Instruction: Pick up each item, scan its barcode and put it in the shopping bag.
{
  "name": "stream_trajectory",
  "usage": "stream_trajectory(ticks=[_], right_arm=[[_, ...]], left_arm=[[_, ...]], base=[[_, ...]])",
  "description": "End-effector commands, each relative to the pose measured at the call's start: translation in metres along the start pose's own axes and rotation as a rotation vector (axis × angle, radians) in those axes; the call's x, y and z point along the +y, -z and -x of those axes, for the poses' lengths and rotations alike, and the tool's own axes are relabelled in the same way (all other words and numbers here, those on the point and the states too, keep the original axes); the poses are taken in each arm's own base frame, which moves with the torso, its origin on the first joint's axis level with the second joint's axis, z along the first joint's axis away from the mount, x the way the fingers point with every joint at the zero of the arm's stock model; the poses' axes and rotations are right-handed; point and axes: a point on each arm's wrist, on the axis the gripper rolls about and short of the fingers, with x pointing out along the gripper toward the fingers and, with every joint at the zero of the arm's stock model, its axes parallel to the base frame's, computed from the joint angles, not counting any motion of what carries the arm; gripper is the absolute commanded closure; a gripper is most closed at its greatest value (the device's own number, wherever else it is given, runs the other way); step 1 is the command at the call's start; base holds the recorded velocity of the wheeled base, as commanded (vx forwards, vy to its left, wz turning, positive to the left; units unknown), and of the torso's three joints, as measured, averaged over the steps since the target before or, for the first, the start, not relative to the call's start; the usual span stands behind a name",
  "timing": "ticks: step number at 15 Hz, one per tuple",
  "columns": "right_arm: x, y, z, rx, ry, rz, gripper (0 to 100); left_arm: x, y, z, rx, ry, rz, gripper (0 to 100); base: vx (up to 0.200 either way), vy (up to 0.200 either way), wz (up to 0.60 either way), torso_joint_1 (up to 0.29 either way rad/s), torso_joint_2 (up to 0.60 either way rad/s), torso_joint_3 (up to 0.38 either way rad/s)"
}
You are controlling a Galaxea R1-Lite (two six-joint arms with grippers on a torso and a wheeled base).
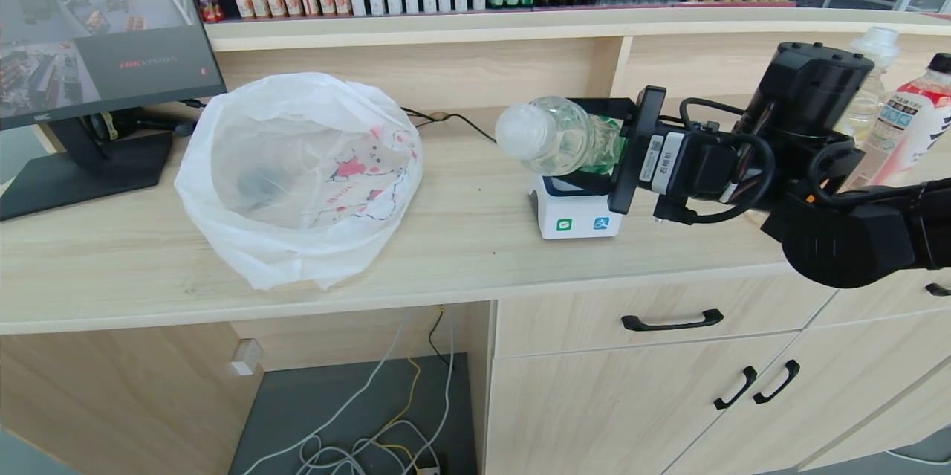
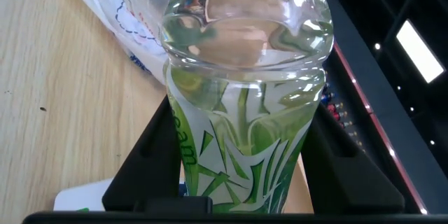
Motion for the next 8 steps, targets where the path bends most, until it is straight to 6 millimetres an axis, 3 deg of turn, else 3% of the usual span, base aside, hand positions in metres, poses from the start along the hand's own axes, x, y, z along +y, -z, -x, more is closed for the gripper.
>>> stream_trajectory(ticks=[1, 8], right_arm=[[-0.0029, -0.0032, 0.0014, -0.003, 0.005, 0.007, 100], [-0.001, -0.0018, 0.001, 0.008, -0.003, -0.007, 100]], left_arm=[[0.0, 0.0, 0.0, 0.0, -0.001, 0.0, 0], [0.0, 0.0, 0.0, 0.0, -0.001, 0.0, 0]], base=[[0.0, 0.0, 0.0, 0.0, 0.0, 0.0], [0.0, 0.0, 0.0, 0.0, 0.0, 0.0]])
